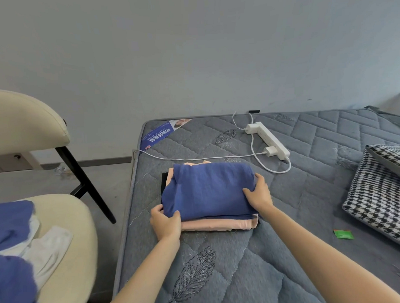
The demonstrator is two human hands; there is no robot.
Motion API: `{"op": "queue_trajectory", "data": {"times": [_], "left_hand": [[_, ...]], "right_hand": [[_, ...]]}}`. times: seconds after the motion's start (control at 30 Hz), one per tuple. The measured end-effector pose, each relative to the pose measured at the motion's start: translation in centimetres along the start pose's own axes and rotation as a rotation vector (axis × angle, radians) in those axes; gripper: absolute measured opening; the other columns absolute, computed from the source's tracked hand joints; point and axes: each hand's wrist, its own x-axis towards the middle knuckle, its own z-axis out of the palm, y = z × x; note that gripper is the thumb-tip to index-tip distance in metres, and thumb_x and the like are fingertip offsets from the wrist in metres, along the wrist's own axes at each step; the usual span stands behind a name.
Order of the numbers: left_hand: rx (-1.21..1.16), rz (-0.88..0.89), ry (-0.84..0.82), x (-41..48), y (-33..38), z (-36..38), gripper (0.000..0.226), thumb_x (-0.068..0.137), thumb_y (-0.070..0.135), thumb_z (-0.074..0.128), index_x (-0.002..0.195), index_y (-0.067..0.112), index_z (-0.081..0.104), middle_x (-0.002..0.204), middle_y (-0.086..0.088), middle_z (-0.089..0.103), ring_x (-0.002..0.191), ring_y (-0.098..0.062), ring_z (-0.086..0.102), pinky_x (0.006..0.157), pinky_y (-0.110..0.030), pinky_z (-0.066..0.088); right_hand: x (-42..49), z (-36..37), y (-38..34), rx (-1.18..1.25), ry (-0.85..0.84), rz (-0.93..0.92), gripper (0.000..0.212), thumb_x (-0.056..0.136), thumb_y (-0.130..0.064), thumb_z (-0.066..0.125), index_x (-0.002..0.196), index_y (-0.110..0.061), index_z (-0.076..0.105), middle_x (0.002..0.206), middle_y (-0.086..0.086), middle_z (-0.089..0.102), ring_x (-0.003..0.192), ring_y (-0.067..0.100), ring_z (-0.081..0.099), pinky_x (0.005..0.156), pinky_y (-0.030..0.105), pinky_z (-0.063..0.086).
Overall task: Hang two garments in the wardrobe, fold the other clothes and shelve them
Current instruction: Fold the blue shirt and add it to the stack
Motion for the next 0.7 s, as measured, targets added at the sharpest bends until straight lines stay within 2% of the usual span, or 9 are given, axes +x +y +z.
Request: {"op": "queue_trajectory", "data": {"times": [0.07,0.13,0.2,0.27,0.37,0.43,0.5,0.6,0.7], "left_hand": [[0.182,0.064,0.100,-0.3,0.9,-0.2,0.045,0.083,0.003,0.062,0.126,0.007,0.048,0.136,-0.018,0.040,0.120,-0.037,0.042,0.097,-0.045,0.041],[0.383,0.297,0.132,-0.8,1.6,-0.1,0.044,0.084,0.003,0.060,0.127,0.009,0.050,0.142,-0.013,0.037,0.127,-0.036,0.034,0.100,-0.047,0.033],[0.531,0.681,0.035,-1.2,2.1,0.4,0.045,0.087,0.002,0.055,0.131,0.011,0.050,0.144,-0.006,0.039,0.132,-0.030,0.033,0.107,-0.042,0.029],[0.673,0.917,-0.120,-1.0,2.6,1.3,0.048,0.092,0.002,0.046,0.139,0.014,0.043,0.147,-0.001,0.039,0.138,-0.023,0.030,0.114,-0.041,0.023],[1.034,0.994,-0.223,0.4,2.6,3.0,0.055,0.100,0.010,0.032,0.151,0.019,0.014,0.158,0.005,0.014,0.147,-0.015,0.005,0.120,-0.038,0.002],[1.258,1.010,-0.287,1.6,2.2,4.0,0.058,0.102,0.015,0.029,0.152,0.016,-0.001,0.160,0.003,-0.001,0.147,-0.017,-0.005,0.119,-0.038,-0.005],[1.385,1.034,-0.337,2.7,1.8,4.8,0.058,0.103,0.020,0.025,0.150,0.013,-0.008,0.160,0.000,-0.010,0.147,-0.018,-0.011,0.117,-0.036,-0.010],[1.395,1.103,-0.344,4.4,1.1,5.6,0.055,0.104,0.025,0.019,0.150,0.012,-0.008,0.160,-0.004,-0.010,0.147,-0.019,-0.011,0.116,-0.033,-0.012],[1.258,0.991,-0.313,5.9,0.2,5.8,0.059,0.102,0.033,0.022,0.151,0.016,-0.005,0.159,-0.005,-0.012,0.147,-0.018,-0.011,0.117,-0.034,-0.009]], "right_hand": [[-0.7,0.7,-0.6,-0.213,0.159,-0.098,0.060,0.091,-0.020,0.055,0.145,-0.016,0.029,0.144,0.014,0.036,0.126,0.037,0.034,0.100,0.044,0.034],[-1.2,1.4,-1.7,-0.350,0.227,-0.282,0.055,0.092,-0.021,0.053,0.144,-0.017,0.034,0.146,0.008,0.035,0.127,0.033,0.032,0.100,0.043,0.033],[-1.3,2.3,-2.6,-0.422,0.176,-0.481,0.051,0.094,-0.021,0.050,0.143,-0.018,0.039,0.149,0.005,0.036,0.132,0.028,0.033,0.103,0.040,0.031],[-1.0,3.3,-3.1,-0.499,0.100,-0.615,0.048,0.096,-0.023,0.046,0.144,-0.019,0.039,0.152,0.003,0.033,0.137,0.024,0.031,0.110,0.037,0.024],[0.0,4.8,-2.9,-0.610,0.021,-0.610,0.049,0.102,-0.029,0.034,0.149,-0.024,0.028,0.158,0.000,0.020,0.146,0.021,0.013,0.118,0.042,0.006],[0.5,5.7,-1.8,-0.682,0.000,-0.532,0.049,0.103,-0.034,0.027,0.151,-0.030,0.018,0.161,-0.003,0.009,0.148,0.022,0.002,0.117,0.048,-0.002],[0.7,6.7,-0.6,-0.709,-0.003,-0.486,0.050,0.103,-0.038,0.022,0.152,-0.035,0.010,0.161,-0.004,-0.001,0.148,0.022,-0.006,0.117,0.051,-0.006],[1.0,7.8,0.7,-0.691,0.014,-0.479,0.052,0.102,-0.040,0.022,0.150,-0.040,0.003,0.161,-0.007,-0.006,0.147,0.020,-0.012,0.116,0.052,-0.012],[1.9,8.2,1.1,-0.659,0.037,-0.466,0.052,0.100,-0.043,0.024,0.149,-0.046,0.004,0.160,-0.012,-0.007,0.147,0.024,-0.014,0.111,0.060,-0.014]]}}
